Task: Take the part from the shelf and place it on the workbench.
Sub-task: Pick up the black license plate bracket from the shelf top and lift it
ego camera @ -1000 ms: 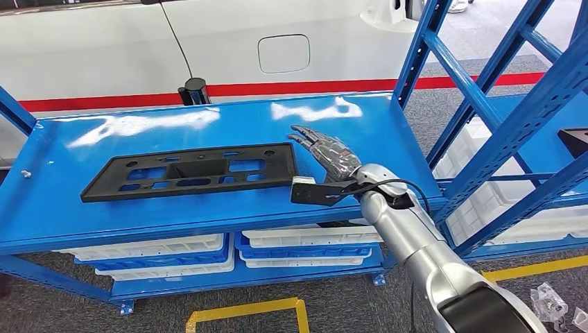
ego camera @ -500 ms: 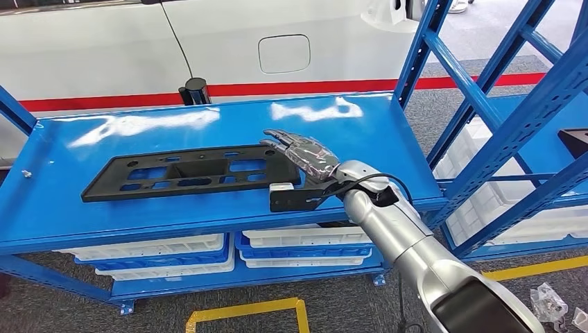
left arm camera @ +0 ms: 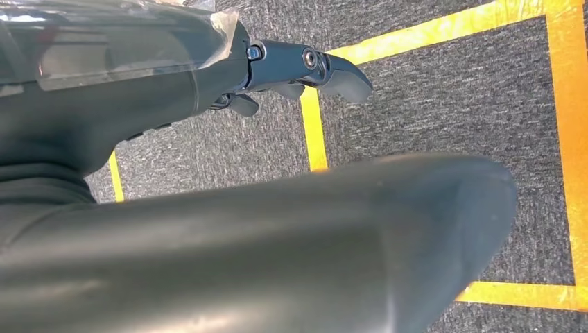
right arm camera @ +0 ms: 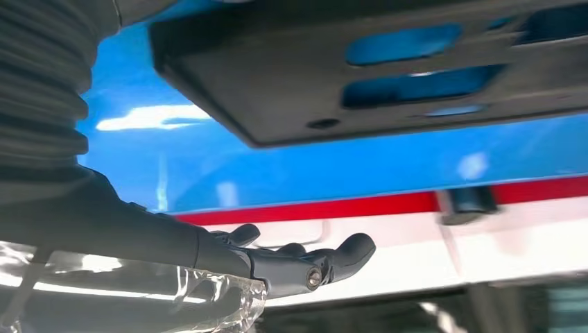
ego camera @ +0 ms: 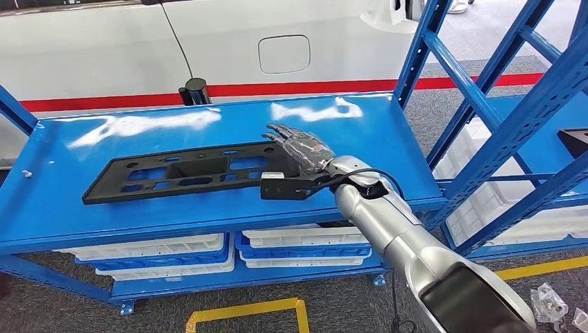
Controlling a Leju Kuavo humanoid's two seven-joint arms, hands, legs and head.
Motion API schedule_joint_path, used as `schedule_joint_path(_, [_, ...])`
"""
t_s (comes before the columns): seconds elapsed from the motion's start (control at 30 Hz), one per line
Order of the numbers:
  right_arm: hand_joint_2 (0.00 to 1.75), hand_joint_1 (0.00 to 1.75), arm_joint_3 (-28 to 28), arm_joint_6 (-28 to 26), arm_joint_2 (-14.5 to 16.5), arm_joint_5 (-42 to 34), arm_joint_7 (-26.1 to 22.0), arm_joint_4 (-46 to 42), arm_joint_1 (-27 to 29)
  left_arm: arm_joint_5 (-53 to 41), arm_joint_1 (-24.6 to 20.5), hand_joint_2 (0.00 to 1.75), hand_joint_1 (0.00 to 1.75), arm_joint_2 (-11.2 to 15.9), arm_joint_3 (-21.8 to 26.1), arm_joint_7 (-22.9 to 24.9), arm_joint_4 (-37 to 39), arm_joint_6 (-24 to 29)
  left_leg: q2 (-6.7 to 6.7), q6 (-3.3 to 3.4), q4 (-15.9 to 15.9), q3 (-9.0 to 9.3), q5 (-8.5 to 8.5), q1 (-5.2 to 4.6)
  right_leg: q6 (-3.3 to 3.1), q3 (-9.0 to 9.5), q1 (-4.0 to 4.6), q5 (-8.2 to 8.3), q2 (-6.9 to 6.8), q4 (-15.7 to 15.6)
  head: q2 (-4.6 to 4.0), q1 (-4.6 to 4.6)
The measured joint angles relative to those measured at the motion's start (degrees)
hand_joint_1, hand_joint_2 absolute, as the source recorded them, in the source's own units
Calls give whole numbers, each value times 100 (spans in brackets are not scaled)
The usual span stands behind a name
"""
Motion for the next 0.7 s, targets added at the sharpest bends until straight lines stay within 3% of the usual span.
schedule_joint_path(0.27, [175, 0, -133, -219, 110, 10, 205, 871, -209, 29, 12, 0, 0, 0, 2, 1, 0, 16, -1, 0, 0, 0, 0, 0, 0, 1, 0, 0, 0, 0, 0, 0])
schedule_joint_path(0.7, [175, 4, -445, -259, 140, 2, 418, 1484, -423, 84, 28, 0, 0, 7, 13, 1, 0, 31, 2, 0, 0, 3, 0, 0, 0, 1, 0, 0, 1, -1, 0, -1])
